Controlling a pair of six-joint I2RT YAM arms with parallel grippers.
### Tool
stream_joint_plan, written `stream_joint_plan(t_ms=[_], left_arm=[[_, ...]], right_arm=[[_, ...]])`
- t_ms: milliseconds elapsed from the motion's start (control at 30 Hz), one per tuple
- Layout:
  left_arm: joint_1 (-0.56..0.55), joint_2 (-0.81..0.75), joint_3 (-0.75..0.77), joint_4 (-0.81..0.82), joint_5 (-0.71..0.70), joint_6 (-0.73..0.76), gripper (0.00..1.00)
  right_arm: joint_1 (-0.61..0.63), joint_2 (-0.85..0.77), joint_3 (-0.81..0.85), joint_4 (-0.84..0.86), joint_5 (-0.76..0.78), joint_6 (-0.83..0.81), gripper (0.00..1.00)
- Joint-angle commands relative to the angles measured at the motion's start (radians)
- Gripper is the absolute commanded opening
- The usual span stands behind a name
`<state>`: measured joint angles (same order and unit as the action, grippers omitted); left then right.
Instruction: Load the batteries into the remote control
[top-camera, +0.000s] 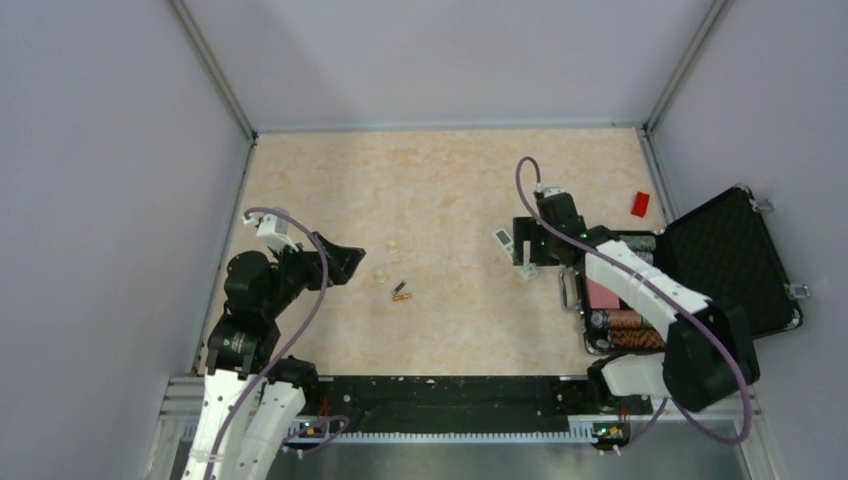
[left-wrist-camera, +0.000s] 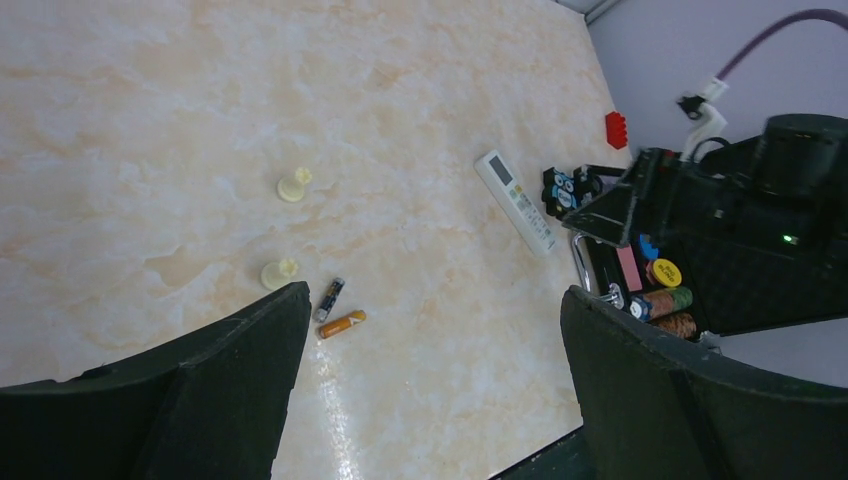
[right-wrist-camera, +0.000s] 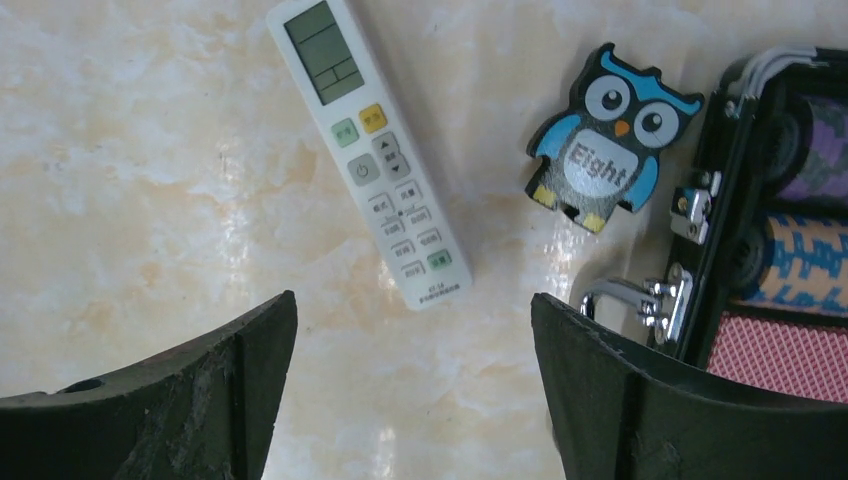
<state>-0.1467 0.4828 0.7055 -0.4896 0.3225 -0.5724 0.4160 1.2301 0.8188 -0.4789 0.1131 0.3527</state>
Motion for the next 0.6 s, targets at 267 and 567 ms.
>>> stream_joint_plan(t_ms=[267,567], left_arm=[[-0.003,0.007,-0.041,0.159,0.105,0.005,0.99],[-0.004,0.048,-0.049,0.148,0.108,-0.009,0.99]], right_arm=[[0.008,0.309,0.137,0.076,-0.011,-0.146,0.80],[0.039,0.360,0.128,0.117,-0.031,-0.137,0.69]])
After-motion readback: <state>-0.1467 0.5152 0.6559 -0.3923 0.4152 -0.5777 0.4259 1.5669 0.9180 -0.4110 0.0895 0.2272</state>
